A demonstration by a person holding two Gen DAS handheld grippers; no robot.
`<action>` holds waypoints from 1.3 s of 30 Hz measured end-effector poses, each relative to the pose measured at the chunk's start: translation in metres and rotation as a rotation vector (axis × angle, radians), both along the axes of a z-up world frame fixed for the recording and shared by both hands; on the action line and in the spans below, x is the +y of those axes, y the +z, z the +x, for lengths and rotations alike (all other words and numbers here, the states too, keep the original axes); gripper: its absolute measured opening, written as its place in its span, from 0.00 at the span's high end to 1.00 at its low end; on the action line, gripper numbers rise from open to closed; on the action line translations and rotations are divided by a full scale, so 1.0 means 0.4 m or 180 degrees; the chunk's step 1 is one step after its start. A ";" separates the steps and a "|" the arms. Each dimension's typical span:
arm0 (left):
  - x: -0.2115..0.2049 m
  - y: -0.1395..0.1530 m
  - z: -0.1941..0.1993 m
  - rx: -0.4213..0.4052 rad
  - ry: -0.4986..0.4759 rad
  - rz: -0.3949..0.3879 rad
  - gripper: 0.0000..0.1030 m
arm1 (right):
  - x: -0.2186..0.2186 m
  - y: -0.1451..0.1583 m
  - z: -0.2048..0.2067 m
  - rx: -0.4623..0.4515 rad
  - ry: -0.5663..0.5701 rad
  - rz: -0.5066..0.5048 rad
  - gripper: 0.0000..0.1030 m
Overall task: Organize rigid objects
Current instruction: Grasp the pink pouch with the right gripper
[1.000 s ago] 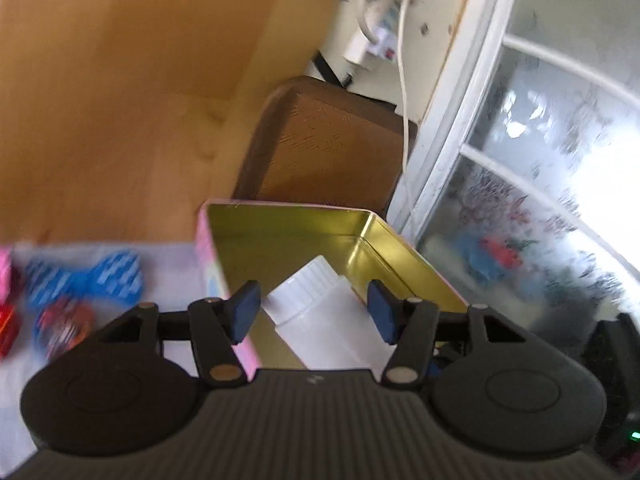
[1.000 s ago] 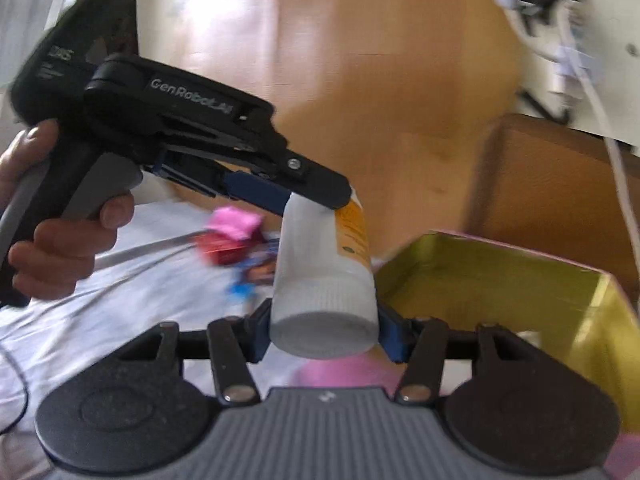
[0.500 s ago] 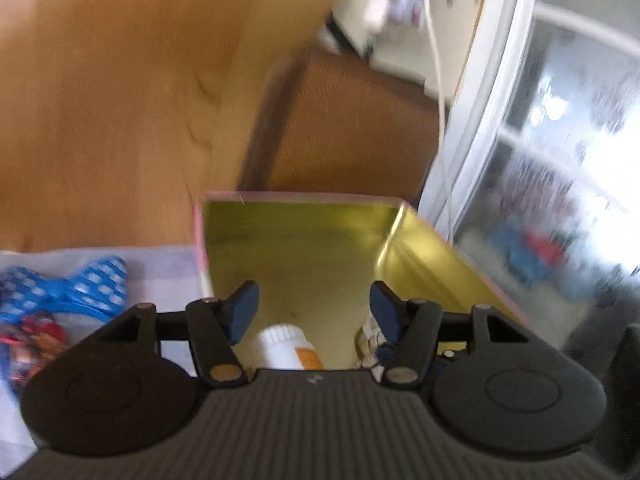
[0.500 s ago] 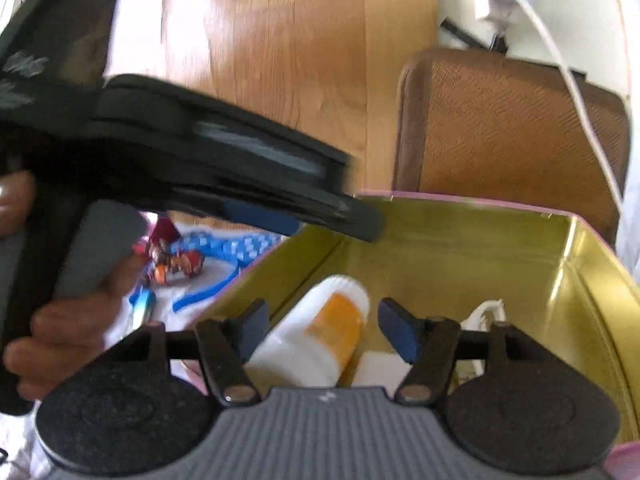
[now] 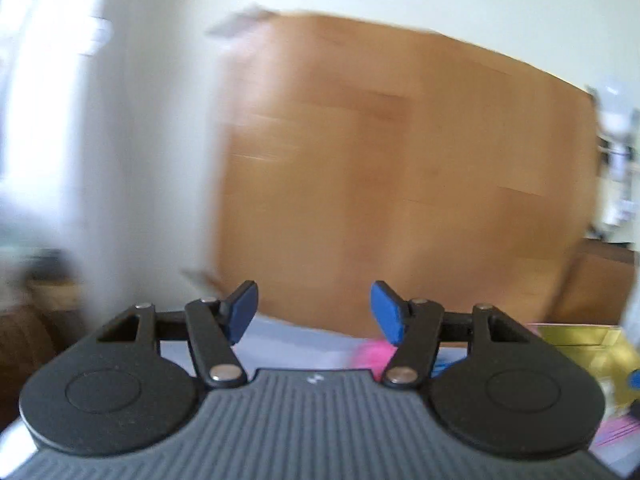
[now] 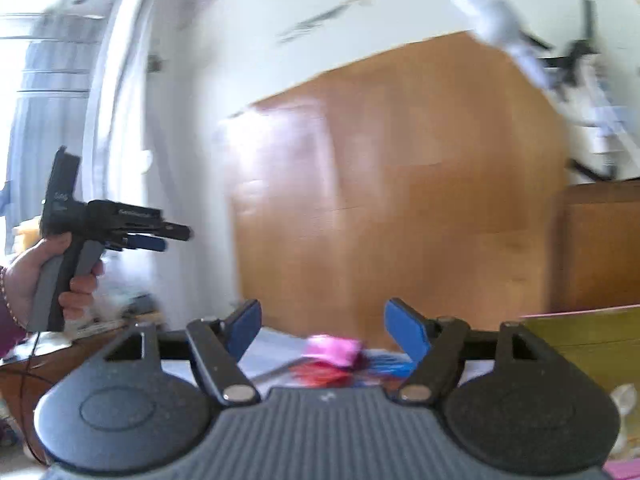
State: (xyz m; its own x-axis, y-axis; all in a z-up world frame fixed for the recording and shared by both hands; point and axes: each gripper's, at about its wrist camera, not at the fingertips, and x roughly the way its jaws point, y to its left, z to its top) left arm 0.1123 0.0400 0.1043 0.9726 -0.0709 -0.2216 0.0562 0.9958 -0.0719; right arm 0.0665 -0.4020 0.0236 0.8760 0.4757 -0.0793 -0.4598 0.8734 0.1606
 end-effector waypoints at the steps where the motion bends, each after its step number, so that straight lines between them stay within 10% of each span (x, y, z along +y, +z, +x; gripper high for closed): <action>1: 0.064 -0.021 -0.049 -0.0029 0.0205 0.0053 0.34 | 0.027 -0.003 -0.002 0.0009 0.0112 -0.0003 0.31; 6: 0.265 -0.199 -0.277 0.0177 0.1155 0.0445 0.34 | 0.145 -0.022 -0.041 0.0064 0.0579 -0.0040 0.29; 9: 0.268 -0.319 -0.378 0.0373 0.1195 0.0538 0.34 | 0.179 -0.042 -0.051 0.0128 0.0737 -0.0092 0.24; 20: -0.091 -0.414 -0.256 0.0173 -0.0291 -0.0793 0.34 | 0.203 -0.241 -0.002 0.1003 0.0270 -0.0730 0.38; 24: -0.168 -0.436 -0.142 0.0195 -0.0644 -0.0774 0.33 | 0.185 -0.238 0.061 0.1145 0.0080 -0.0581 0.43; 31: -0.171 -0.498 -0.044 0.0413 -0.0398 -0.0746 0.33 | 0.221 -0.150 0.363 0.1303 -0.0030 -0.0086 0.44; 39: -0.149 -0.509 -0.003 0.0527 -0.0519 -0.0940 0.31 | 0.244 -0.226 0.784 0.2185 -0.0352 0.0425 0.45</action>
